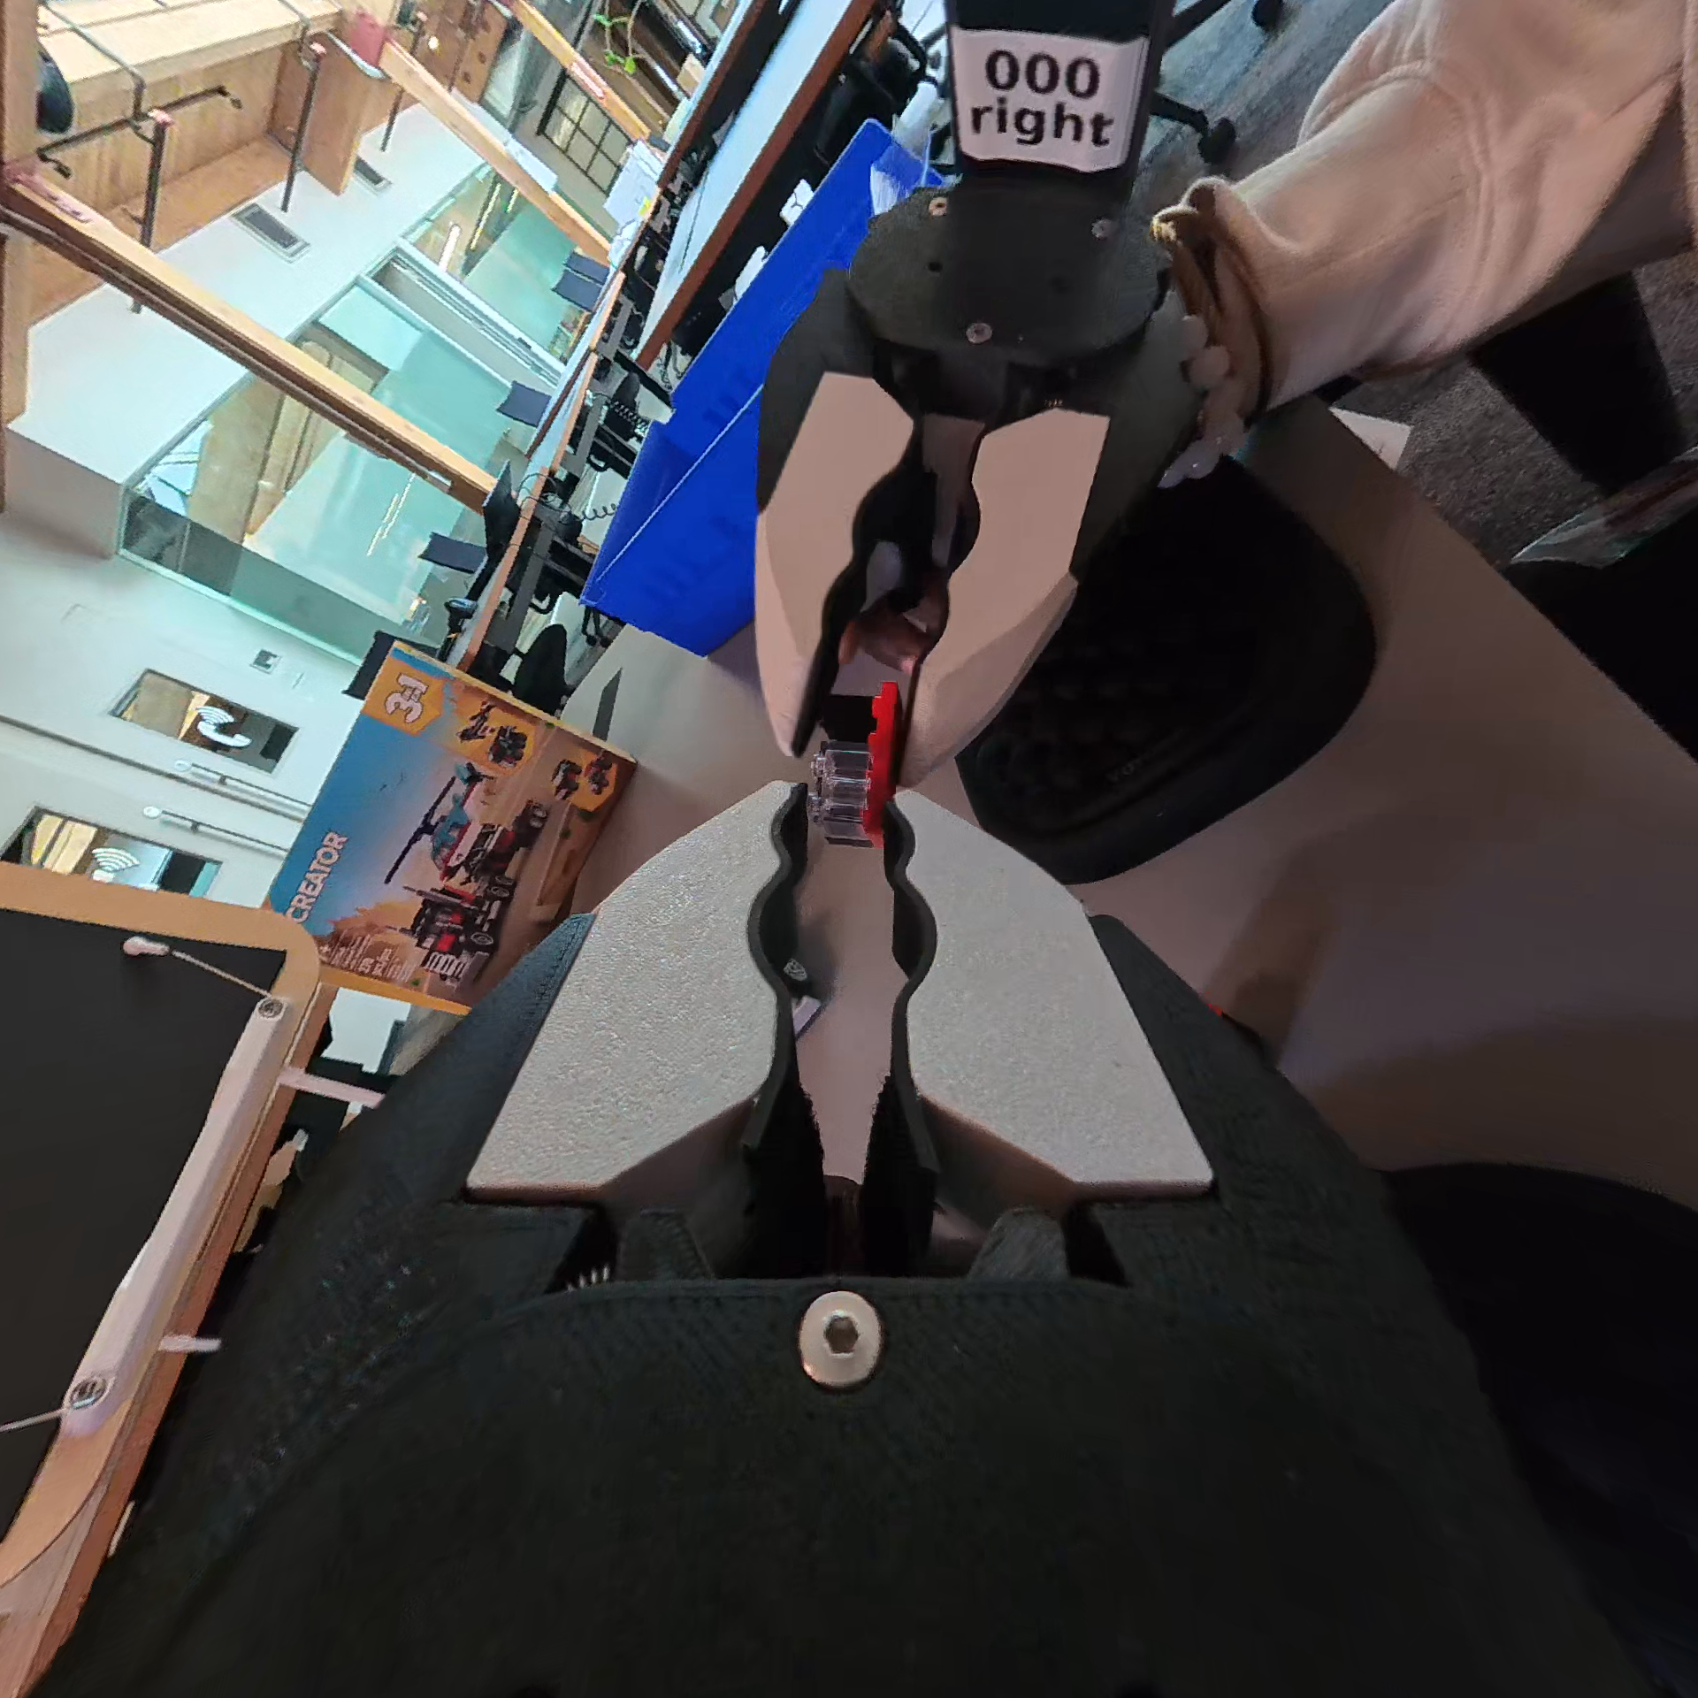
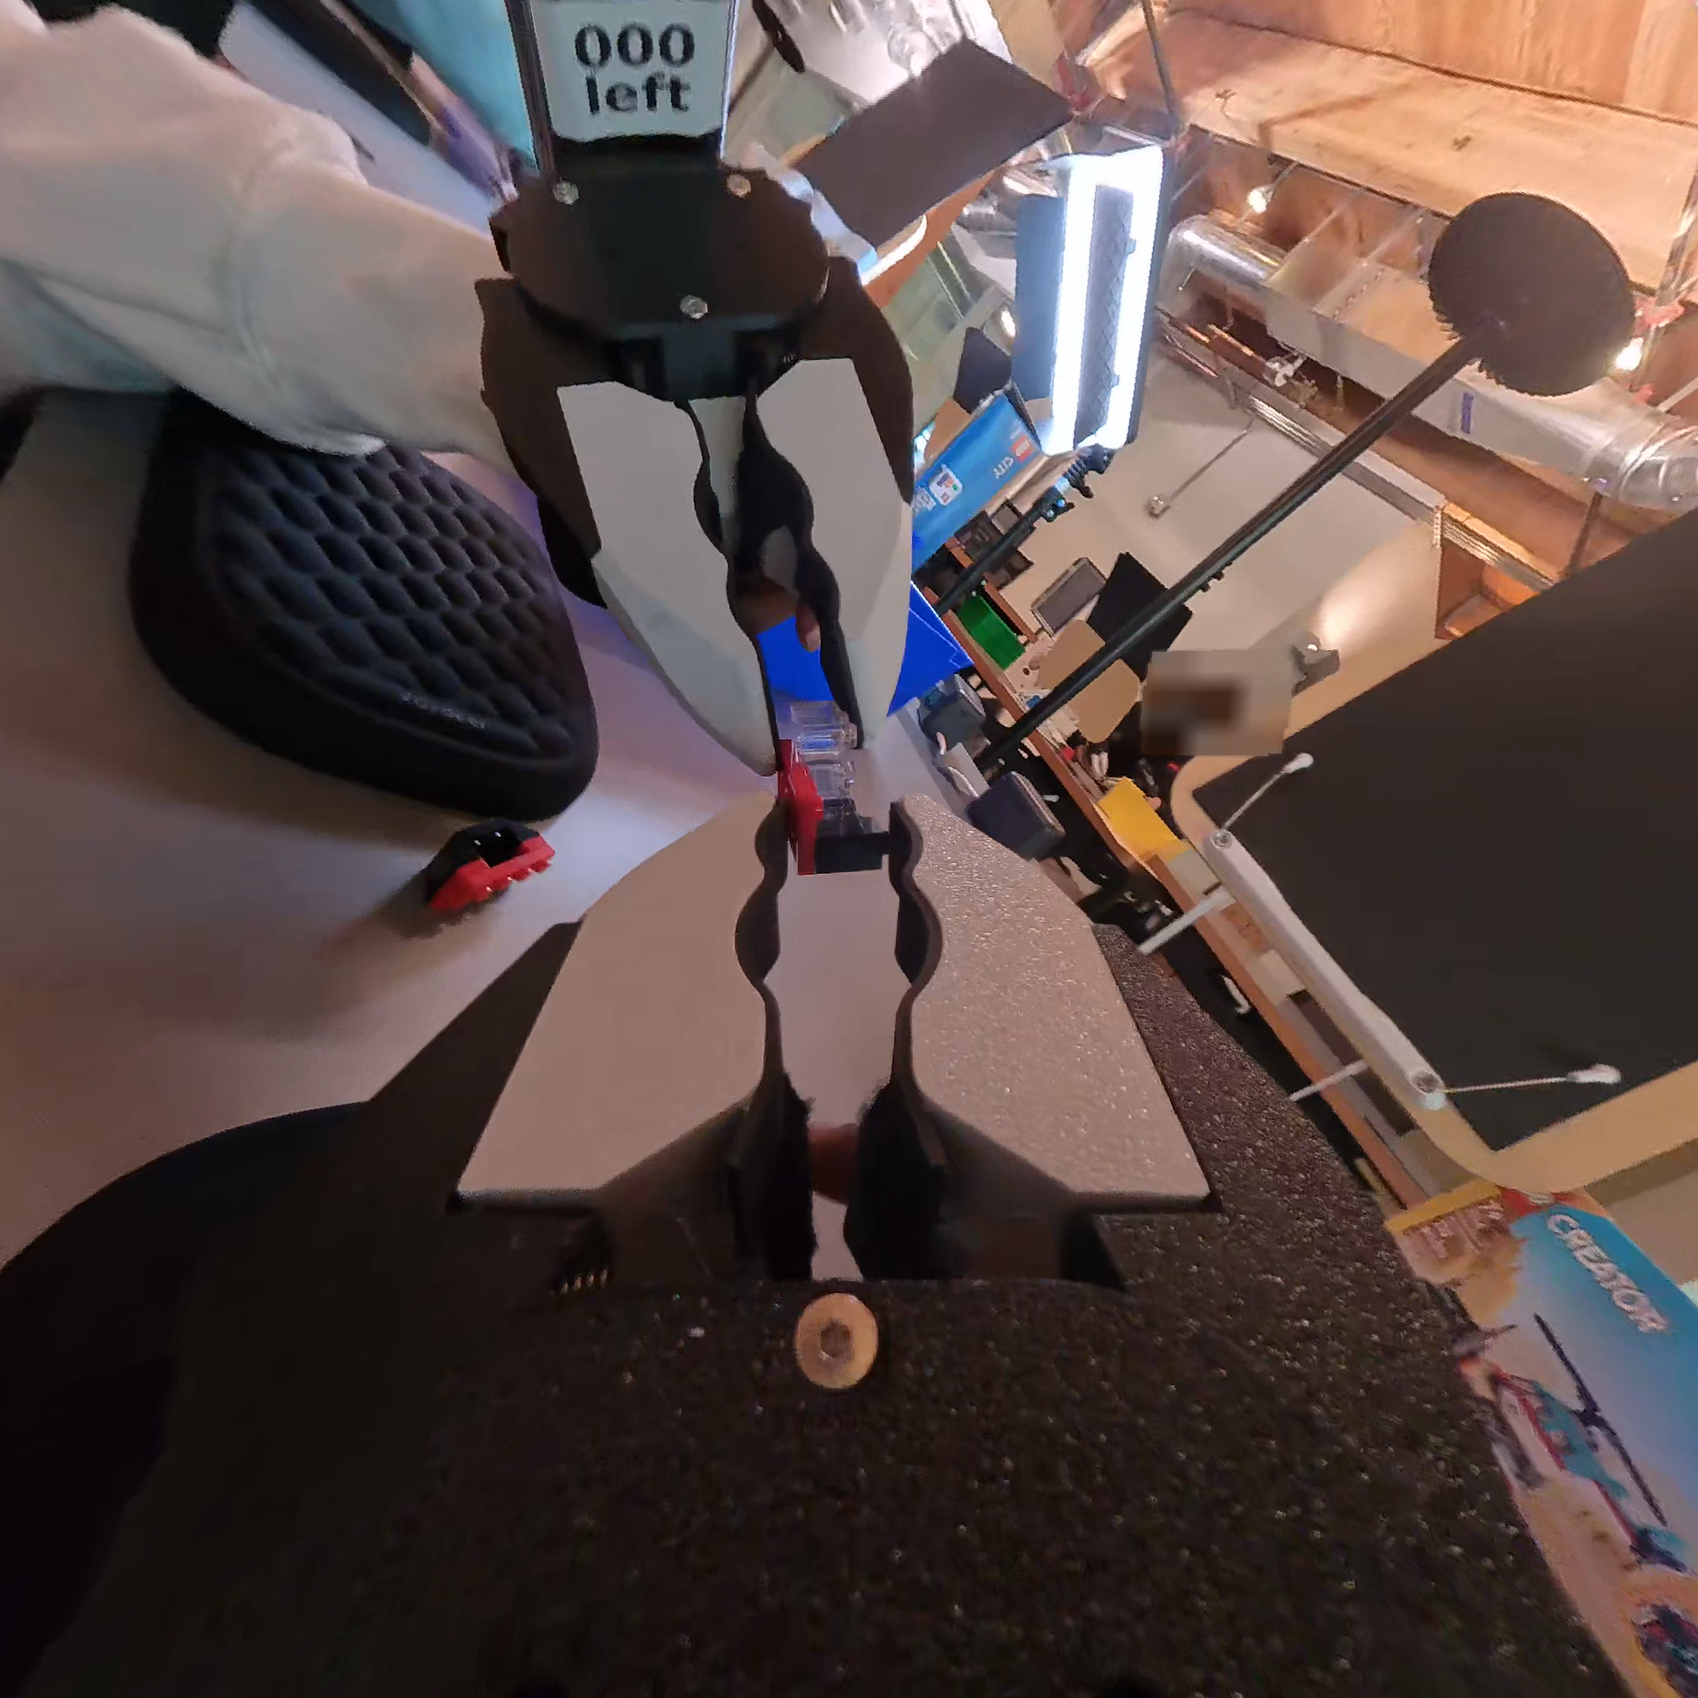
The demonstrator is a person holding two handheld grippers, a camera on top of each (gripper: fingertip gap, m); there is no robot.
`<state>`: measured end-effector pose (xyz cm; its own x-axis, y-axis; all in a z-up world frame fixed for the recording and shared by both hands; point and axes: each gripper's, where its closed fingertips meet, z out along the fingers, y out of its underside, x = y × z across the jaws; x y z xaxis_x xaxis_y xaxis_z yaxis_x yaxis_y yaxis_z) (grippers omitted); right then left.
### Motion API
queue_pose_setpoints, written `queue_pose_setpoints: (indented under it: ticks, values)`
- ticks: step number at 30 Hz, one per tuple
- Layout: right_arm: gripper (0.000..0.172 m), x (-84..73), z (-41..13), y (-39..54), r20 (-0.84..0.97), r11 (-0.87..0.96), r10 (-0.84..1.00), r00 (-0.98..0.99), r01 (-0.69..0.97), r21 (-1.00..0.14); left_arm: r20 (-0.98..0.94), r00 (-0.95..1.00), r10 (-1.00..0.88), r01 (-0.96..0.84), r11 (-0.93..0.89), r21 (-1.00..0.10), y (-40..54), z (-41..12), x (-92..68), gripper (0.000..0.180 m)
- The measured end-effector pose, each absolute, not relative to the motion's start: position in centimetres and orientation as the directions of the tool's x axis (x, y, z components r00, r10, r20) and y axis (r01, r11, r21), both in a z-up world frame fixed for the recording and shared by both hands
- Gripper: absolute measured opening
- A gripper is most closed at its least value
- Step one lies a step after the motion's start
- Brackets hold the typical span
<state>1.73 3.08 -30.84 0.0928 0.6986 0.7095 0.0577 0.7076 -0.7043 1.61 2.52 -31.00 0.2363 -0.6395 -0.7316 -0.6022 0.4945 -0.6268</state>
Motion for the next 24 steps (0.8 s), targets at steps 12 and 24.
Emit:
queue_pose_setpoints:
  ticks: [12,24]
  values:
    - [0.019,2.6,-30.1,7.0,0.967,0.809,0.047,0.249,0.559,-0.184,0.016,0.662,-0.749,-0.14,-0.144,-0.98,6.1,-30.1,2.1,0.025]
    - [0.018,0.9,-33.4,5.1,0.978,0.868,0.197,0.063,0.453,-0.204,-0.128,0.678,-0.724,-0.142,0.042,-0.989,5.8,-28.3,2.1,0.016]
